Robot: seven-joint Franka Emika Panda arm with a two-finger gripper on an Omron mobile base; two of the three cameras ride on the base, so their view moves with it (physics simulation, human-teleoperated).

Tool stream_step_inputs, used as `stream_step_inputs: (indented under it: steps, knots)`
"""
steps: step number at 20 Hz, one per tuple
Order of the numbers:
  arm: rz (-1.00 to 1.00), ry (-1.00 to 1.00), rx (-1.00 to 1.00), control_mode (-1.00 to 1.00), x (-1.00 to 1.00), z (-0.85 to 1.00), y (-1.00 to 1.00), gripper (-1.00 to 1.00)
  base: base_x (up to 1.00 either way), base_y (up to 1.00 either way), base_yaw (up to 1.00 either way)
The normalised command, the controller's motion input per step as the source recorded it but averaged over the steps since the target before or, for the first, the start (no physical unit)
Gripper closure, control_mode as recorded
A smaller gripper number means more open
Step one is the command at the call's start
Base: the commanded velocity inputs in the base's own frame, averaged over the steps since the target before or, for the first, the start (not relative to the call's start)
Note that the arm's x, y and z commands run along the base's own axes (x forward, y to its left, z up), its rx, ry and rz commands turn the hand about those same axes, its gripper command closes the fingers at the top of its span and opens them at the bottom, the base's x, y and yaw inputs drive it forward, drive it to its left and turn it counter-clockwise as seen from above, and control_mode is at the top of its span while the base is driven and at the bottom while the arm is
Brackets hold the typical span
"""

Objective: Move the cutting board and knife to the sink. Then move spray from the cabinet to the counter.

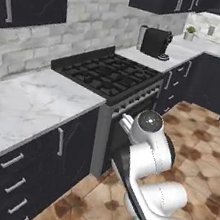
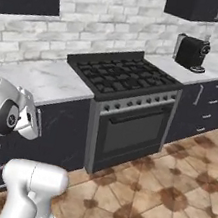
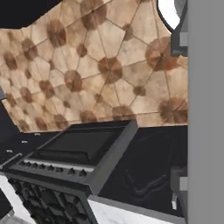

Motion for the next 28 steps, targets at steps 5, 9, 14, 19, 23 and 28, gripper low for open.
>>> stream_step_inputs:
  steps: [5,9,14,19,23,28]
  knots:
    - [0.00,0.00,0.00,1.00,0.00,0.00,0.00,-1.00,1.00,0.00,-0.63]
    - [0.00,0.00,0.00,1.00,0.00,0.00,0.00,-1.00,1.00,0.00,-0.61]
    - [0.00,0.00,0.00,1.00,0.00,0.00,0.00,-1.00,1.00,0.00,-0.46]
    - [0.00,0.00,0.00,1.00,0.00,0.00,0.00,-1.00,1.00,-0.01,-0.45]
    - [0.00,0.00,0.00,1.00,0.00,0.00,0.00,-1.00,1.00,-0.02,-0.38]
    - [0.00,0.00,0.00,1.00,0.00,0.00,0.00,-1.00,1.00,0.16,-0.29]
